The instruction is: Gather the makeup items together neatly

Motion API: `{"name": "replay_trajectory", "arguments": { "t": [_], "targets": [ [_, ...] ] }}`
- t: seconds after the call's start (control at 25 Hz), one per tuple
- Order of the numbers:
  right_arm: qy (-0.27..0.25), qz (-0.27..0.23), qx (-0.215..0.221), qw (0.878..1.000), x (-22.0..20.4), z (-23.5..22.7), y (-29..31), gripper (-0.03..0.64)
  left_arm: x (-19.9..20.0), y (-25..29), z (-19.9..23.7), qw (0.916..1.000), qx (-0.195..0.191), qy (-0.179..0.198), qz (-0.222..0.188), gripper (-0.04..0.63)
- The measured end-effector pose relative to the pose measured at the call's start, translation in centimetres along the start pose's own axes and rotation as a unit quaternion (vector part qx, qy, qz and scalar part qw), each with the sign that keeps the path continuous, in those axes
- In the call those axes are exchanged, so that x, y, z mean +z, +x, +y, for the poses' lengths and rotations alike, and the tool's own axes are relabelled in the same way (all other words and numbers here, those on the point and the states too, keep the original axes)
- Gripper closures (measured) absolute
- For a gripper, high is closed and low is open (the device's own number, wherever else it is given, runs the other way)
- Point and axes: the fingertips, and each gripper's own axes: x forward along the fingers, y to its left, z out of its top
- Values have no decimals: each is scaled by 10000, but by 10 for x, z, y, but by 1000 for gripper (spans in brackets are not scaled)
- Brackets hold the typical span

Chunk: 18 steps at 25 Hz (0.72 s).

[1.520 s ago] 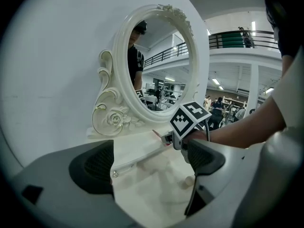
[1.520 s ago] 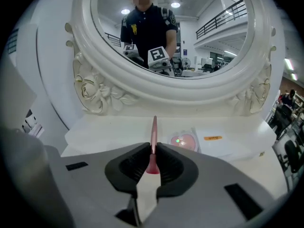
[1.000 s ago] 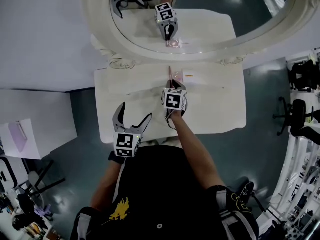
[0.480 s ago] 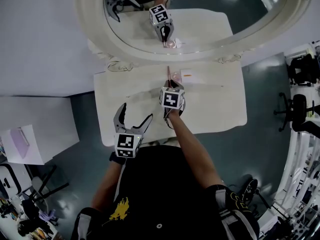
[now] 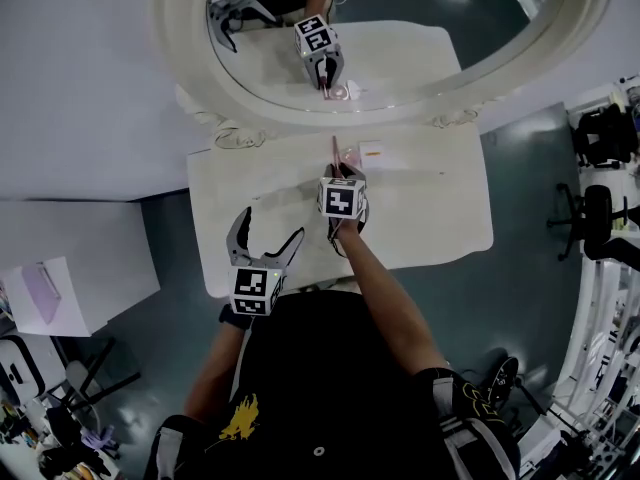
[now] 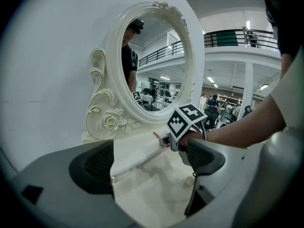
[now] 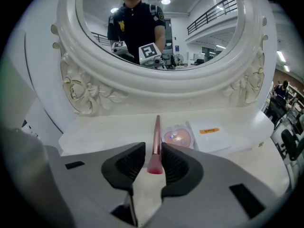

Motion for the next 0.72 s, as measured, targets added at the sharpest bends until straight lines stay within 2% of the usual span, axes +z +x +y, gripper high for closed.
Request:
{"name": "replay_trajectory", "arguments": {
  "t": [0.08, 0.24, 0.44, 0.56, 0.72],
  "targets": [
    [-30, 14, 62, 10000, 0, 5, -2, 472, 4, 0, 0, 10000, -3, -2, -45, 103],
    [-141, -46, 106, 9998, -2, 4, -13, 472, 9, 0, -1, 9999, 22, -14, -123, 103],
    [-570, -587, 427, 9957, -17, -6, -66, 476, -4, 1, -1, 9999, 158, -3, -44, 103],
    [-924, -659, 602, 9917, -39, -30, -93, 477, -16, 16, -12, 9997, 225, -8, 110, 103],
    [-1150, -597, 1016, 9864, -66, -67, -121, 488, -7, 12, -46, 9996, 227, 164, 9, 103]
  ]
}}
